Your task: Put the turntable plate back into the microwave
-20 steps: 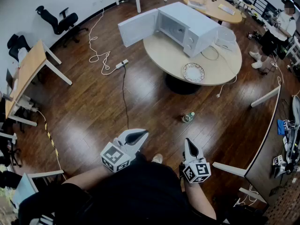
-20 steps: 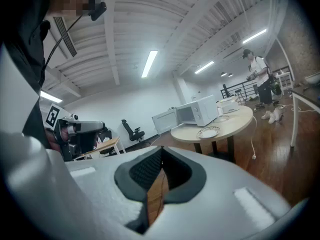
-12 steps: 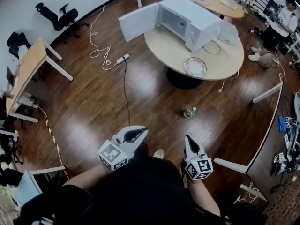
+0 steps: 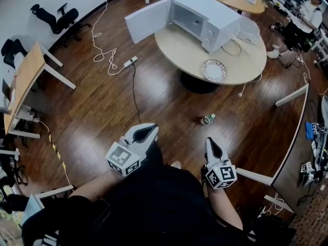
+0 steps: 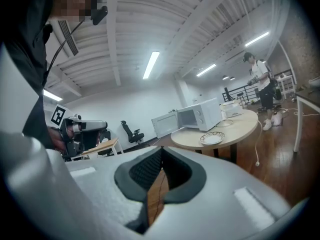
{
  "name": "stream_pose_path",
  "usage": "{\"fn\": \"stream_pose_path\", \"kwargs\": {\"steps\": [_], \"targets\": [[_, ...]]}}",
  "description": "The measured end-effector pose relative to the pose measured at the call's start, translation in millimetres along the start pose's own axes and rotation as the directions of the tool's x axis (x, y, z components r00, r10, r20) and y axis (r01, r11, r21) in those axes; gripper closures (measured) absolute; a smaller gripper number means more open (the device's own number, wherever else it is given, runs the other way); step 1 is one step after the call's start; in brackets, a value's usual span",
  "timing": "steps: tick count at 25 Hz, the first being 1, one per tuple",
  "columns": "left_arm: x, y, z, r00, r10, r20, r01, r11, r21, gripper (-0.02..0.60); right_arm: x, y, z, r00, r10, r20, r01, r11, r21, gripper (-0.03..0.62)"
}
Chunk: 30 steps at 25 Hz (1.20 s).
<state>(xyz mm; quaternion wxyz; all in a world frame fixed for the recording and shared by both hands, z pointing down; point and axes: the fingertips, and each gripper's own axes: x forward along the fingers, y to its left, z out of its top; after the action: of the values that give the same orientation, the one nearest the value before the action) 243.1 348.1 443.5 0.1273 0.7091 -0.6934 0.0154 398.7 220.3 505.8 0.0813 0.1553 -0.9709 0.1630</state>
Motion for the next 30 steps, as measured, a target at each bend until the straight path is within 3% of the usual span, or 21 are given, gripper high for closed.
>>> {"fn": "stream_pose_path", "kwargs": {"steps": [7,12,19,30], "targets": [[33,61,35,1.000,-0.014,0.005,0.013,0.998,0.053,0.575,40,-5,12,0.998,-0.070,-0.008,0.070,0.998,0.001,0.592],[46,107,50,1.000,0.003,0.023,-0.003,1.000,0.000,0.575,83,-2,20,0.995,-0.098,-0.015,0.098,0.995,-0.023,0.592],[59,165,67,0.999,-0.005,0.036,0.004,1.000,0.020,0.575,136,4,45,0.993,-0.118,0.003,0.118,0.992,-0.043,0.592],[65,233,91,0.995,-0.074,0.064,0.072,0.997,0.036,0.575,208,31,71,0.989,-0.136,0.065,0.136,0.991,-0.007,0.592]]}}
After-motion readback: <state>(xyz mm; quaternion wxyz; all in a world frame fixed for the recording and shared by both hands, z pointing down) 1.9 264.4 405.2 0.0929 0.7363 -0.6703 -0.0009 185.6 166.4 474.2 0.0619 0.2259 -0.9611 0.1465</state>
